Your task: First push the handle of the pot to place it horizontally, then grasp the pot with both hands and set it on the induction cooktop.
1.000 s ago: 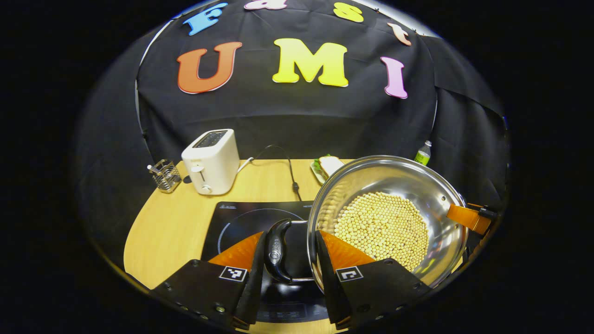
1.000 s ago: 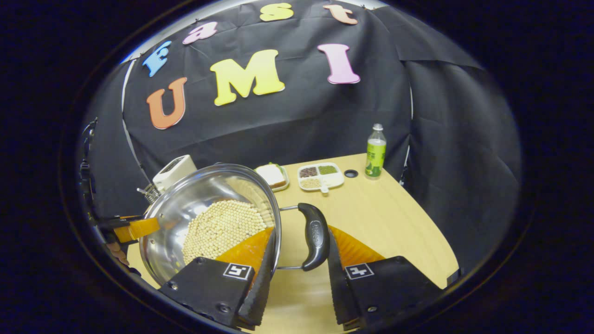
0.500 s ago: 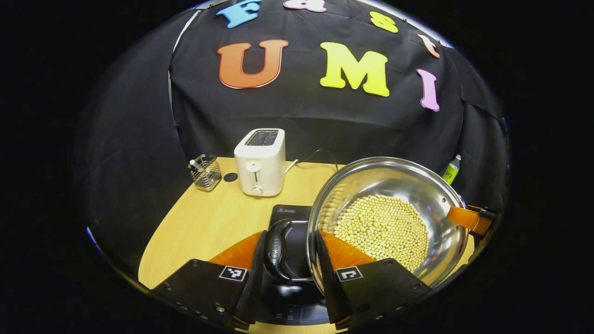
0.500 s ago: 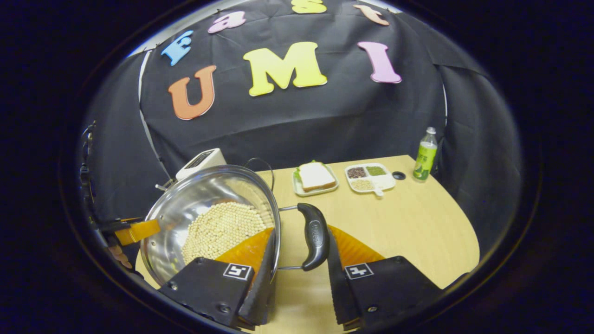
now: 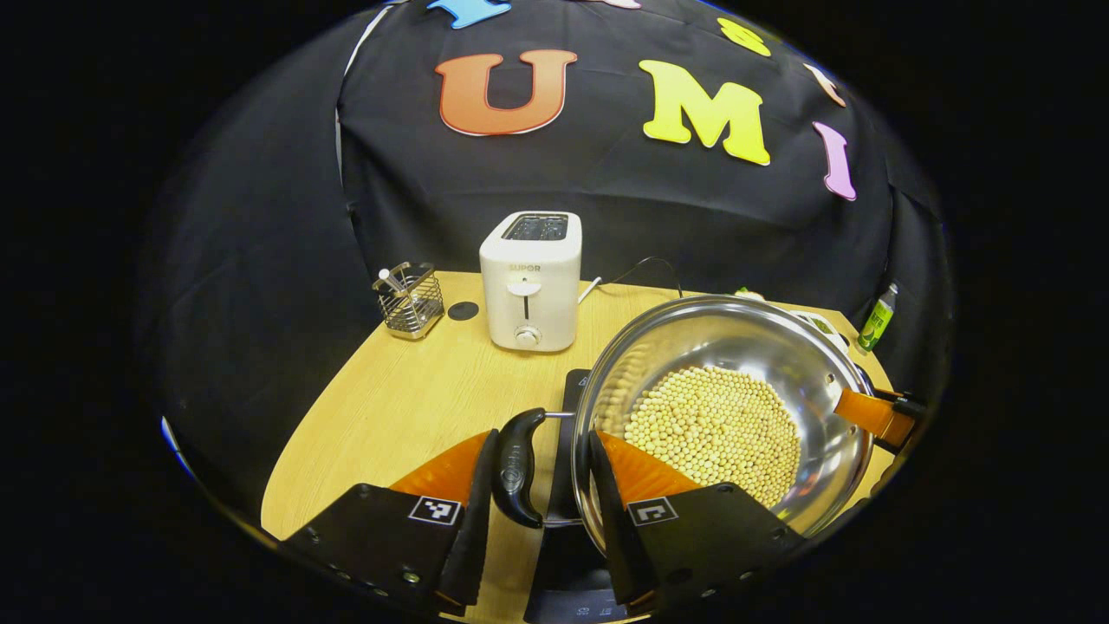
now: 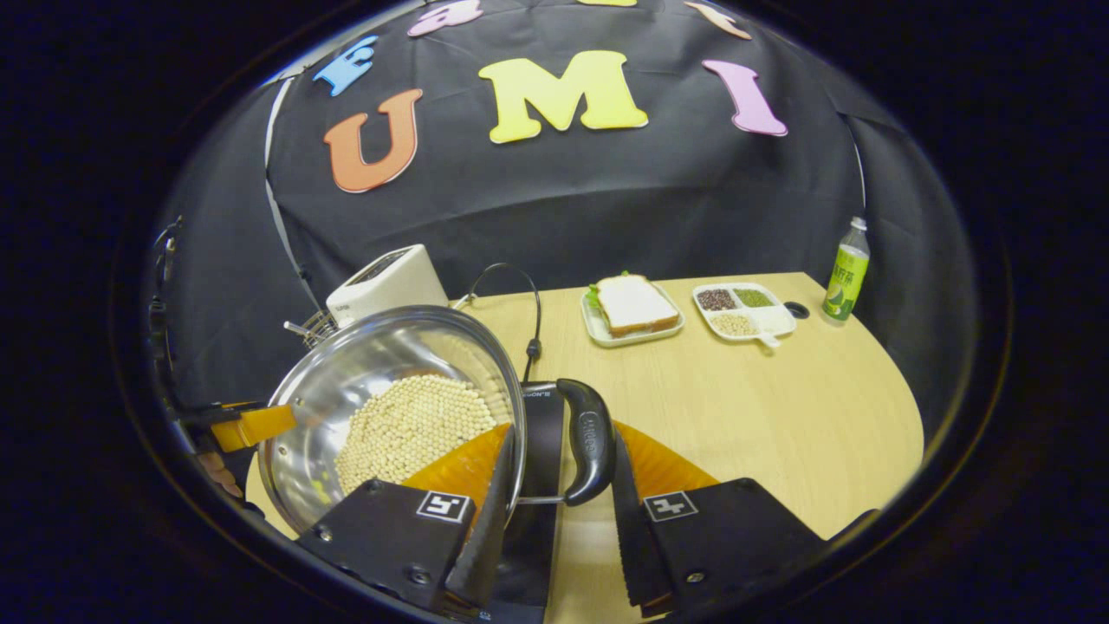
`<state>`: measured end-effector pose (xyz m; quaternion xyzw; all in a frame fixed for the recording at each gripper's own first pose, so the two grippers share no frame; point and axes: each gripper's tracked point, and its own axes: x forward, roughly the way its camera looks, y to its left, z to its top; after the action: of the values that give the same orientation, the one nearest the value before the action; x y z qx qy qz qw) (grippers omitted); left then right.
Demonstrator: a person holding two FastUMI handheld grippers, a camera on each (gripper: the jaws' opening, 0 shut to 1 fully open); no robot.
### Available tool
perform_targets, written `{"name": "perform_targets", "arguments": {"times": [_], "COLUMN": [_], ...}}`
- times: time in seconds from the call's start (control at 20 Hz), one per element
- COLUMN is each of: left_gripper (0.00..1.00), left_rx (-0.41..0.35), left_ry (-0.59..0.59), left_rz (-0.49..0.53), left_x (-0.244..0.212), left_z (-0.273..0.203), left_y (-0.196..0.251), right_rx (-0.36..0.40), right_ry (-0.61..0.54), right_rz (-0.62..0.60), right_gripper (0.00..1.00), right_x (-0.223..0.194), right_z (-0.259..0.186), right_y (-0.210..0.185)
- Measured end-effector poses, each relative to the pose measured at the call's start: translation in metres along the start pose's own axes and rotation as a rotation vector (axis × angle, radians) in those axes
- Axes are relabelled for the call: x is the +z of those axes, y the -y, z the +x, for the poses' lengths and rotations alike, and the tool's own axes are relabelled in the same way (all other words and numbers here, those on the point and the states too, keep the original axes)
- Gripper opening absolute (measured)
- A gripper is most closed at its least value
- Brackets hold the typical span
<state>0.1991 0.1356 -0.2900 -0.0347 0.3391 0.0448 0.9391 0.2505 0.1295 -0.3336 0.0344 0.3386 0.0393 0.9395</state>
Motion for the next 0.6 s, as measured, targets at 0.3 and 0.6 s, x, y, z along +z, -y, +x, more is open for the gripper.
{"name": "perform_targets", "arguments": {"times": [0.3, 0.6], "left_gripper": [0.55, 0.55], "left_rx": [-0.013, -0.009], "left_ry": [-0.001, -0.001], "left_rz": [0.006, -0.008], "left_x": [-0.007, -0.012], "left_z": [0.009, 0.013], "left_y": [-0.002, -0.003], "right_rx": [-0.001, 0.019], "right_ry": [0.003, -0.001], "right_rz": [0.009, 0.037], "right_gripper": [0.58, 0.60], "right_x": [-0.007, -0.012], "right_z": [0.007, 0.015], "right_y": [0.002, 0.003]}}
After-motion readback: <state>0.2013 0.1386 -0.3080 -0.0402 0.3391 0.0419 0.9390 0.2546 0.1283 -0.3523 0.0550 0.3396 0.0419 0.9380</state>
